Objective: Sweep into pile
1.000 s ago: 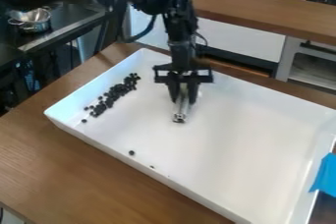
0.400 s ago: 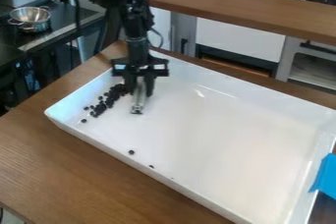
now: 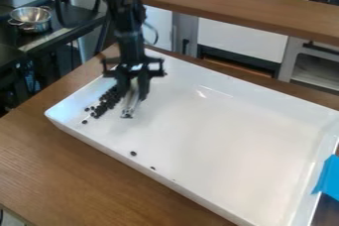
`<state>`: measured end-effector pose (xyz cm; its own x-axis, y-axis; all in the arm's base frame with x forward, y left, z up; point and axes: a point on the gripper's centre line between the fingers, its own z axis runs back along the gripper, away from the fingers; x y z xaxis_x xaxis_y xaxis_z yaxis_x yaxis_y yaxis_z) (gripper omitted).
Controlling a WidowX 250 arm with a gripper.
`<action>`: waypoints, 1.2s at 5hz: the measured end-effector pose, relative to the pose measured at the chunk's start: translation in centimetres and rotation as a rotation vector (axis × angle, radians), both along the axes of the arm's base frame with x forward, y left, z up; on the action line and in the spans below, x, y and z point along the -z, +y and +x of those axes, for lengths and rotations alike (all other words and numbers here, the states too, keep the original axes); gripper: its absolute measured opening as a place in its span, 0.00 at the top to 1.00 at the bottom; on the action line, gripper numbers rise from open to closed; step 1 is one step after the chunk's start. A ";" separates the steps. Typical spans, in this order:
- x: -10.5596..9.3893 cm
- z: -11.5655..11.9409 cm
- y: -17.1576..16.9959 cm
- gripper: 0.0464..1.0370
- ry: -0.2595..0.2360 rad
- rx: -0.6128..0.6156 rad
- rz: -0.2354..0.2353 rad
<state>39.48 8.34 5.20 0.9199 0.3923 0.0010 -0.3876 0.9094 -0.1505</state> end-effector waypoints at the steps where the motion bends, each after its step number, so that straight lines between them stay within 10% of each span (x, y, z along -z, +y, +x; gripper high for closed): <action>1: -2.0 -1.2 -4.4 0.66 -0.047 0.080 -0.143; 3: -0.4 -2.6 -14.2 0.66 -0.075 0.202 -0.132; 6: 2.9 -4.5 -16.5 0.66 -0.061 0.268 -0.054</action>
